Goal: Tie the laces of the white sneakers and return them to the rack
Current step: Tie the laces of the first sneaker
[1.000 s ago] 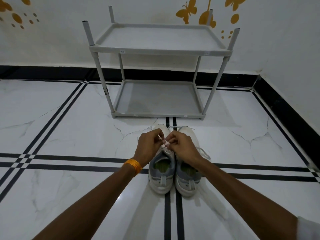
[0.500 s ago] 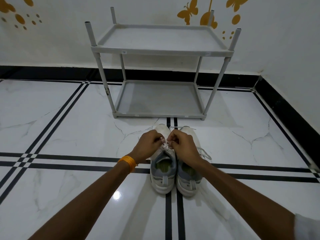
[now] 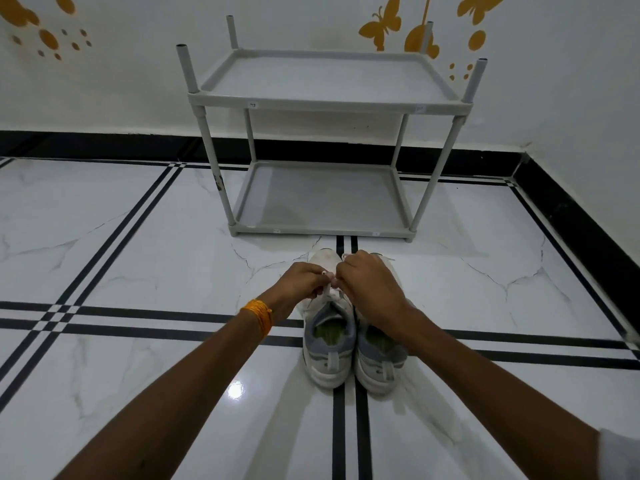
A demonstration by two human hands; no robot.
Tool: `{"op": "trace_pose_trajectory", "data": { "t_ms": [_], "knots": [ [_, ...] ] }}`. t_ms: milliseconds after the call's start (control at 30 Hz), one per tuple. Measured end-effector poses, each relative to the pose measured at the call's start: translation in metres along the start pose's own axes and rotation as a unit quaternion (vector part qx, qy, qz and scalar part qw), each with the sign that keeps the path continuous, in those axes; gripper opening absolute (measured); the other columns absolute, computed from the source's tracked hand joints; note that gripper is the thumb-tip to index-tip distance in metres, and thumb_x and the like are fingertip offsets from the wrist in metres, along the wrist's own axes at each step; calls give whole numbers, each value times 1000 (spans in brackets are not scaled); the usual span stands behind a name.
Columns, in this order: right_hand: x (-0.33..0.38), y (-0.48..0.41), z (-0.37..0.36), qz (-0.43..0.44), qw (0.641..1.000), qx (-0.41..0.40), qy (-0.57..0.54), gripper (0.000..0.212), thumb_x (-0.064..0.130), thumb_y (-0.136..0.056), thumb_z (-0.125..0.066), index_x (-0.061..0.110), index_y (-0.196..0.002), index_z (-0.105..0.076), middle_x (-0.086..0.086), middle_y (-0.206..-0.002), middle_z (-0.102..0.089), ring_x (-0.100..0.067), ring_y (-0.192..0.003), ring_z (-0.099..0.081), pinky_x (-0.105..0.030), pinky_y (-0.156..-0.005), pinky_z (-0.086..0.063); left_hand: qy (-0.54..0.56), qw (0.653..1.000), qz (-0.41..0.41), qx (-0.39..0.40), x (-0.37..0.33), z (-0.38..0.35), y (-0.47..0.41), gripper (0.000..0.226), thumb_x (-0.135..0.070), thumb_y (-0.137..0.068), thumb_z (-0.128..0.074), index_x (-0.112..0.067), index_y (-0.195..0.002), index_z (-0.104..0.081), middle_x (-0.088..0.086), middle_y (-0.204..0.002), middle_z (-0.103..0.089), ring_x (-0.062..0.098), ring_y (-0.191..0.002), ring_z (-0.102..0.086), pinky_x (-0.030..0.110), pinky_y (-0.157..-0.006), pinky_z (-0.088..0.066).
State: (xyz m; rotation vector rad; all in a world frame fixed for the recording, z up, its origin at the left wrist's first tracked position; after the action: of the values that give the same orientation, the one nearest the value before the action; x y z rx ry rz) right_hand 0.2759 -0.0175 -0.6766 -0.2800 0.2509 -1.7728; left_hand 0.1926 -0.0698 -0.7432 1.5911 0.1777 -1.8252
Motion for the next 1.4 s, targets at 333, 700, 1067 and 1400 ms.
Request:
{"op": "trace_pose_trajectory", "data": {
  "t_ms": [333, 700, 1067, 1400],
  "knots": [
    [-51, 50, -36, -93, 979, 182, 24, 12, 8, -82, -58, 4, -93, -63, -17, -100, -68, -31, -91, -58, -33, -73, -41, -261, 941, -28, -212, 55, 66, 8, 30, -27, -93, -60, -6, -82, -77, 11, -79, -75, 13, -62, -55, 23, -64, -40],
    [-51, 53, -43, -97, 974, 195, 61, 19, 10, -77, -63, 5, -95, -64, -17, -97, -69, -30, -88, -60, -35, -74, -46, -258, 925, 0, -279, 69, 71, 9, 30, -28, -93, -60, -3, -90, -76, 13, -81, -75, 20, -69, -60, 26, -71, -44],
    [-51, 44, -17, -148, 980, 122, -54, 50, 25, -84, -70, 13, -127, -49, -9, -124, -53, -27, -107, -54, -35, -83, -49, -221, 933, -79, -271, 47, 61, 16, 30, -35, -96, -54, -11, -111, -64, 10, -113, -63, 24, -99, -62, 28, -77, -46],
    [-12, 33, -37, -84, 978, 187, 30, 17, 10, -88, -56, 8, -104, -61, -15, -106, -68, -32, -96, -66, -35, -76, -48, -216, 951, -179, -127, 34, 18, 13, 28, -41, -89, -61, -16, -78, -59, 3, -83, -65, 20, -74, -63, 43, -67, -58]
  ]
}}
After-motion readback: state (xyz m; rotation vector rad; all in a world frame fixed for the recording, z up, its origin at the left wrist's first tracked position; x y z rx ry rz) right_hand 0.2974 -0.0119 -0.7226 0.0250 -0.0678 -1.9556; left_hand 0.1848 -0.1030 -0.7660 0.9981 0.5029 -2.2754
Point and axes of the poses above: each hand's wrist, its own y-axis away from the middle knuckle, its own z-axis out of the back of the hand, x = y × z, the point moved 9 cm from there along -y, towards the middle knuckle
